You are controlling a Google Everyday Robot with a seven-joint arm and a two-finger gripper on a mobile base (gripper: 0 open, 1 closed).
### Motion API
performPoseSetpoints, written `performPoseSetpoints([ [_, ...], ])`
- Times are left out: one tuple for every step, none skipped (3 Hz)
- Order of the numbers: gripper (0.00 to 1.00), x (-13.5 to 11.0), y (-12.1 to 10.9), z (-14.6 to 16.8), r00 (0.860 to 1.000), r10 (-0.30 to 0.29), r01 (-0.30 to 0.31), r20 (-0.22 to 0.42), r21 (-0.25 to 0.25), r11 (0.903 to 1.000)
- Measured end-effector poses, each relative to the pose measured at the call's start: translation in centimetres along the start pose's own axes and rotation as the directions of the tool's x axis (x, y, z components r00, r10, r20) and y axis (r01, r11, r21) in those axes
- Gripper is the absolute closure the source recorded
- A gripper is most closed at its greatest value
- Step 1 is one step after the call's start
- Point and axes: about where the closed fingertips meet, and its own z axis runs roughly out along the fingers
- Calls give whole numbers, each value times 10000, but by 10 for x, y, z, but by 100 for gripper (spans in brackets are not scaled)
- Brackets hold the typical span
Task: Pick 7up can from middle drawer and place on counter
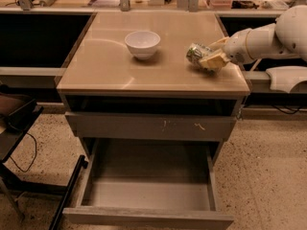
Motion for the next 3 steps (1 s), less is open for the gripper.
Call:
performPoseSetpoints([
  [11, 0, 0, 0, 10000, 0, 0, 0, -1, 10000],
  [0, 0, 0, 0, 10000, 0, 0, 0, -1, 10000],
  [0, 0, 0, 0, 10000, 0, 0, 0, -1, 10000],
])
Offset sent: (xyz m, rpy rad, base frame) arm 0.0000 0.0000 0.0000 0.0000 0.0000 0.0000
